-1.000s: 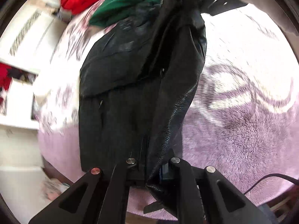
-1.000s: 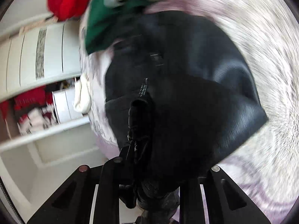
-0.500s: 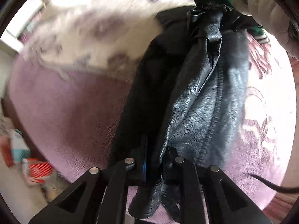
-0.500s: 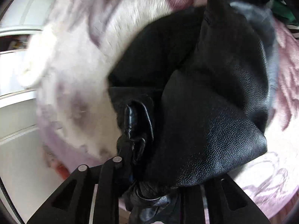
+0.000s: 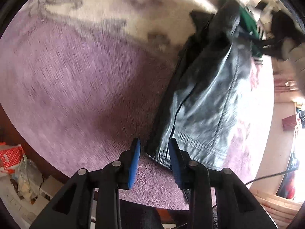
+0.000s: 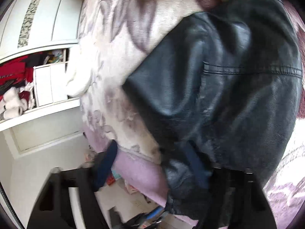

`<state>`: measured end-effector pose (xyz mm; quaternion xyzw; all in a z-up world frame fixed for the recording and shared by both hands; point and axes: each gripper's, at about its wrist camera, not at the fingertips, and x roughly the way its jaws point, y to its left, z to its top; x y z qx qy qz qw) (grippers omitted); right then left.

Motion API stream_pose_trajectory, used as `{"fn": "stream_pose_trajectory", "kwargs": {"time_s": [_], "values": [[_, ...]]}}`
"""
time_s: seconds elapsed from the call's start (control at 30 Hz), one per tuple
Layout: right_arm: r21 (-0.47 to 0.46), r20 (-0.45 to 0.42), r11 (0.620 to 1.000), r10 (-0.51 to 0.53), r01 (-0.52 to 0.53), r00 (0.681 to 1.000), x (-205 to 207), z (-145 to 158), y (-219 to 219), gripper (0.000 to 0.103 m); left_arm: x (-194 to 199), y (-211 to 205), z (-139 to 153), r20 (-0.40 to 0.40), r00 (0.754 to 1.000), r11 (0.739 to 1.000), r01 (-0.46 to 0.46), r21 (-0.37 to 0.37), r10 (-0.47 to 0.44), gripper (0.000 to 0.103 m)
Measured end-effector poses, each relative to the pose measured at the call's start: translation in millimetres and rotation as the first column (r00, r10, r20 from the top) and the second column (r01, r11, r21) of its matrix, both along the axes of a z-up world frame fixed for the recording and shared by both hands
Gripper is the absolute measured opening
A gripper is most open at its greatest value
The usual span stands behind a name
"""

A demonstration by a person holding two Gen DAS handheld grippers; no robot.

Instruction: Fold large clothes

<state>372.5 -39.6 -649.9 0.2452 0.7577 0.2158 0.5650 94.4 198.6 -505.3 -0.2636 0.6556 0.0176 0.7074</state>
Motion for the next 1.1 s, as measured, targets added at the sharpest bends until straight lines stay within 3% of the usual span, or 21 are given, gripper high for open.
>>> {"fn": "stream_pose_trajectory", "kwargs": {"time_s": [0.03,0.13,0.2,0.27,0.33,0.37,0.43,0.5,0.53,0.57,0.63,0.67,0.73,0.87,0.9,0.93,0.97,1.03,1.1], "values": [[-0.011,-0.009,1.000,0.014,-0.014,1.000,-1.3,-7.1,4.4,0.031,3.5,6.0,5.8,0.016,1.000,1.000,-0.004,-0.005,0.004,0.029],[-0.102,-0.001,0.992,0.069,-0.068,0.998,-3.7,-55.0,33.1,0.030,26.3,12.3,16.7,0.066,0.998,0.999,-0.022,-0.026,0.023,0.029],[-0.078,-0.028,0.996,0.051,-0.053,0.998,1.8,-72.8,41.7,0.031,48.9,7.0,18.9,0.091,0.995,0.999,-0.024,-0.043,0.028,0.029],[-0.018,-0.068,0.999,0.050,-0.051,0.996,8.7,-65.4,39.5,0.037,77.3,-4.4,21.6,0.120,0.993,0.998,-0.018,-0.054,0.025,0.029],[0.074,-0.052,0.995,0.076,-0.072,0.996,11.7,-44.5,26.1,0.043,97.1,-15.0,22.9,0.142,0.990,0.998,-0.014,-0.058,0.022,0.029],[0.107,-0.032,0.991,0.079,-0.075,0.996,12.4,-30.7,12.5,0.053,111.4,-17.2,20.8,0.150,0.988,0.998,-0.023,-0.061,0.032,0.029],[0.089,0.019,0.994,0.063,-0.064,0.998,16.2,-7.1,-23.7,0.067,138.7,-25.3,10.9,0.138,0.989,0.997,-0.041,-0.065,0.050,0.029],[0.024,0.065,0.999,0.031,-0.032,0.997,23.2,8.1,-68.3,0.068,161.2,-19.2,-4.4,0.098,0.995,0.999,-0.034,-0.024,0.036,0.030],[-0.022,0.078,1.000,0.017,-0.015,0.997,27.2,10.9,-89.1,0.068,174.9,-16.7,-16.2,0.073,0.997,0.999,-0.037,0.017,0.036,0.035],[-0.070,0.091,0.998,0.008,-0.002,0.996,32.5,10.2,-110.6,0.068,185.3,-11.7,-37.9,0.024,0.999,0.999,-0.044,0.010,0.043,0.043],[-0.132,0.096,0.991,-0.013,0.026,0.995,43.4,-1.9,-146.9,0.068,187.4,-0.1,-67.2,-0.043,0.995,0.995,-0.090,-0.050,0.088,0.068],[-0.144,0.083,0.989,-0.031,0.043,0.996,50.5,-14.2,-160.0,0.069,183.9,7.7,-71.6,-0.044,0.992,0.988,-0.119,-0.100,0.115,0.068],[-0.100,0.062,0.994,-0.037,0.043,0.997,63.7,-37.5,-168.5,0.069,178.3,9.8,-64.7,-0.034,0.995,0.990,-0.101,-0.097,0.098,0.068],[0.080,0.055,0.996,-0.049,0.044,0.997,95.7,-83.1,-160.7,0.081,163.4,7.0,-35.1,0.004,0.996,0.995,-0.091,-0.042,0.091,0.067],[0.123,0.066,0.989,-0.085,0.077,0.994,99.8,-86.6,-158.5,0.080,160.3,6.5,-28.0,0.010,0.995,0.995,-0.096,-0.030,0.097,0.066],[0.159,0.089,0.983,-0.108,0.093,0.990,102.4,-84.5,-156.3,0.072,157.0,5.2,-18.9,0.023,0.995,0.995,-0.100,-0.012,0.100,0.066],[0.183,0.105,0.978,-0.123,0.102,0.987,100.5,-79.9,-153.9,0.034,154.3,4.1,-10.8,0.033,0.995,0.995,-0.096,0.010,0.096,0.065],[0.174,0.099,0.972,-0.178,0.159,0.979,94.0,-71.9,-158.3,0.019,155.9,-2.0,3.6,0.049,0.995,0.995,-0.084,0.045,0.082,0.065],[0.183,0.086,0.940,-0.306,0.287,0.948,75.1,-50.3,-179.0,0.016,155.2,-3.7,8.5,0.059,0.996,0.995,-0.077,0.057,0.073,0.065]]}}
